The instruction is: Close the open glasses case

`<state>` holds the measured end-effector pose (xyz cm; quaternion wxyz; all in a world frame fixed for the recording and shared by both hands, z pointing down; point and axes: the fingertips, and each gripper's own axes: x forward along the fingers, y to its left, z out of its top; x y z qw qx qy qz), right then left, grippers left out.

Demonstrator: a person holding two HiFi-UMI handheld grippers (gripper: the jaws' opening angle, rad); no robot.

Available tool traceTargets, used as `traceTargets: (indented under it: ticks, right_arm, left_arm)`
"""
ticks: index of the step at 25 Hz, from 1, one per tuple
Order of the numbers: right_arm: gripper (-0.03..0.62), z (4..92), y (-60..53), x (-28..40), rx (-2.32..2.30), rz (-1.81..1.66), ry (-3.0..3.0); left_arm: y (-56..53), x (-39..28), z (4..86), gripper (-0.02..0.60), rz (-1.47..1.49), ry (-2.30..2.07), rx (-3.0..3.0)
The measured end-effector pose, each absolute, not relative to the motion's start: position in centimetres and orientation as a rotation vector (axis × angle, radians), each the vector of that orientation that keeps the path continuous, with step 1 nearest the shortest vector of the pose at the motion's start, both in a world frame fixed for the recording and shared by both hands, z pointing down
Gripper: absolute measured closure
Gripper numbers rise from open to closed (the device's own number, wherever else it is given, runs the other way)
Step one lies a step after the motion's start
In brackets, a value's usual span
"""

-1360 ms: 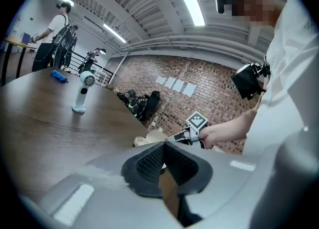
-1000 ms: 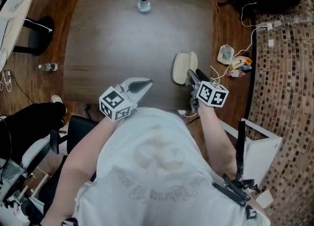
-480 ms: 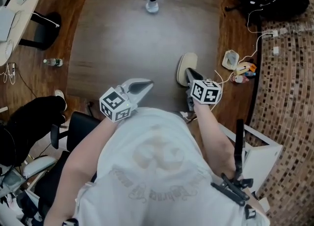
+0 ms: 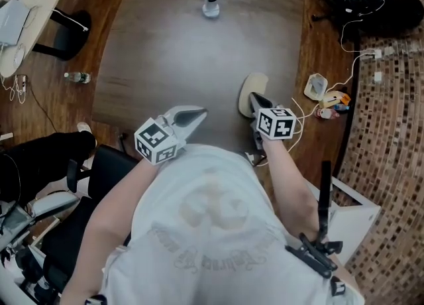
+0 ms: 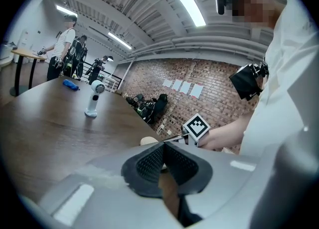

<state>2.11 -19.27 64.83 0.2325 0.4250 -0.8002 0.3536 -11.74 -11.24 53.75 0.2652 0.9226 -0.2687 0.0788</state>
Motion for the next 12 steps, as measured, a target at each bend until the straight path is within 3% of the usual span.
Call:
traceTargets:
  ticks: [12]
  right_arm:
    - [0.586,64.8,-19.1,0.2,1.063,1.120,-2.249]
  left_arm:
    - [-9.0,-10.9,54.3,0.575,0.215,-0.817,2.453]
